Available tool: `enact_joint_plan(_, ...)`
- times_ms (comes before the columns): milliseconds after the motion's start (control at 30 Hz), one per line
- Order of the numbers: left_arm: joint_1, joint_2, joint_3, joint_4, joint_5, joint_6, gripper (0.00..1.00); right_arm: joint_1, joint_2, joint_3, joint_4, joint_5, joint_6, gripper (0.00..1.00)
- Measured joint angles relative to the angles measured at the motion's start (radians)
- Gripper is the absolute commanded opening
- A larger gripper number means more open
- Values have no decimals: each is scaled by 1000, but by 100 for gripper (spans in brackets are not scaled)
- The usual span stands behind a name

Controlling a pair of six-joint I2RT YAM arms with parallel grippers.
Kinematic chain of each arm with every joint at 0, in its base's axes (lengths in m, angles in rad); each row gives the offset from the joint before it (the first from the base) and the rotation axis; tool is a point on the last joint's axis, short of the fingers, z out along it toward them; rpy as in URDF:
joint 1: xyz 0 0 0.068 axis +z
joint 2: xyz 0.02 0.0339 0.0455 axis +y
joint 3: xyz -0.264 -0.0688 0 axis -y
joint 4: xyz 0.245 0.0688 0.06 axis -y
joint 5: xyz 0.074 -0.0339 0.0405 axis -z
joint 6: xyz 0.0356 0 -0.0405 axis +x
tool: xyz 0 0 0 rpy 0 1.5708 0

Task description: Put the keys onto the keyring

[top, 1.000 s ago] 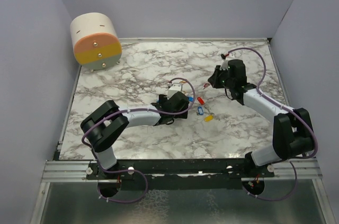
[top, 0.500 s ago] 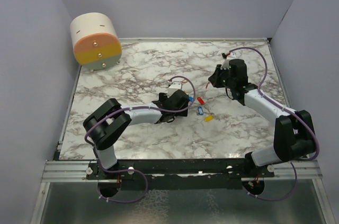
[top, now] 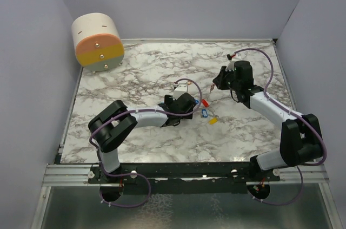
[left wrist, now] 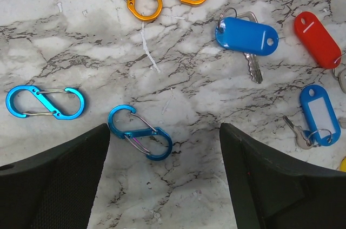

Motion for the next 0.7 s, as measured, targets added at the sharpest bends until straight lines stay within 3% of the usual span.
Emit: enact_joint_plan(700,-27,66,67,16,-15,45,80,0,0,-2,-1,0,0,1)
